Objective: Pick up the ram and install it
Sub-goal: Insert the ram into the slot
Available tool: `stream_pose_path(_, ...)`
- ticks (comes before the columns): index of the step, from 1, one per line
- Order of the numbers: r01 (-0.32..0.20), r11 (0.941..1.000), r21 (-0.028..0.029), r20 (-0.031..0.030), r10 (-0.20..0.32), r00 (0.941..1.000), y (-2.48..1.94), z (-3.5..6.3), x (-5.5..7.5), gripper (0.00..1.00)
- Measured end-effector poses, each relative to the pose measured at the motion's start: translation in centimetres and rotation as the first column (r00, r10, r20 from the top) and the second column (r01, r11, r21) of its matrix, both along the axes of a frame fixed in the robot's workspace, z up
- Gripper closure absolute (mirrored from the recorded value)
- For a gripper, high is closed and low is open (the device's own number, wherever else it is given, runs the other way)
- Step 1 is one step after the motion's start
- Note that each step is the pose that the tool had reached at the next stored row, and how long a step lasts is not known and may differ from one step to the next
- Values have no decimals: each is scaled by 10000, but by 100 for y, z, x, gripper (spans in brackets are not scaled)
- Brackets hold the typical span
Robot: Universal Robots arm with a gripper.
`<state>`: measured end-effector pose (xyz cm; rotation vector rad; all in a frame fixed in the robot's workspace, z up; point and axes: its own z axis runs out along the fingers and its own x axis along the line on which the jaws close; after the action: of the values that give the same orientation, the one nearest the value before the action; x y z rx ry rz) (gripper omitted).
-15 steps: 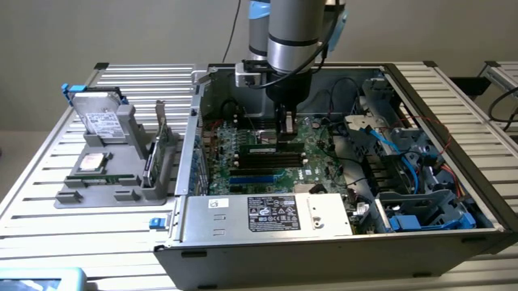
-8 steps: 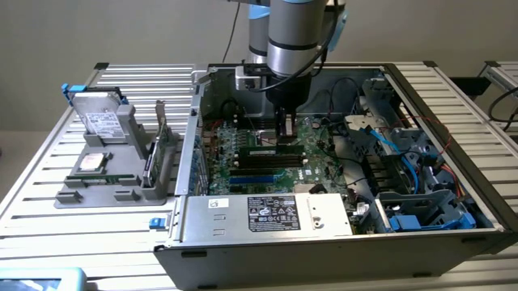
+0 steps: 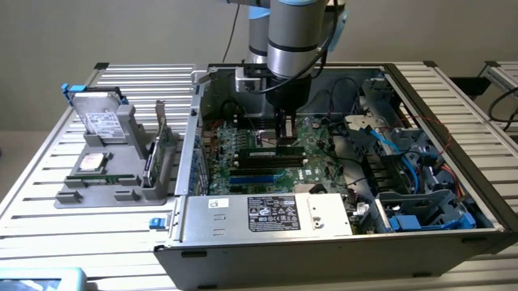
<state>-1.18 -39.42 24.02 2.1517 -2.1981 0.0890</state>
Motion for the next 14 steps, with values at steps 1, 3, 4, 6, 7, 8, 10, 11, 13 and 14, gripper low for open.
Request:
stream_pose_path(1, 0, 10000, -5, -1, 0, 10000, -1, -5, 0, 87)
stream_pose_path(3, -2, 10000, -12, -4, 2, 10000, -1, -21, 0, 87)
stream_pose_path(4, -4, 10000, -14, -6, 4, 10000, -1, -33, 0, 87)
stream_pose_path(6, -12, 10000, -17, -9, 12, 10000, -1, -44, 0, 87)
stream_pose_path(7, -17, 10000, -19, -12, 17, 10000, -1, -47, 0, 87)
stream_pose_path(8, -25, 10000, -20, -13, 25, 10000, -1, -48, 0, 87)
stream_pose_path(10, -60, 10000, -17, -17, 60, 10000, -1, -53, 0, 87)
stream_pose_path(11, -95, 10000, -17, -18, 95, 10000, -1, -56, 1, 87)
stream_pose_path(13, -162, 9999, -17, -17, 162, 9999, -1, -60, 1, 87)
stream_pose_path(14, -176, 9998, -17, -17, 176, 9998, -1, -65, 1, 87)
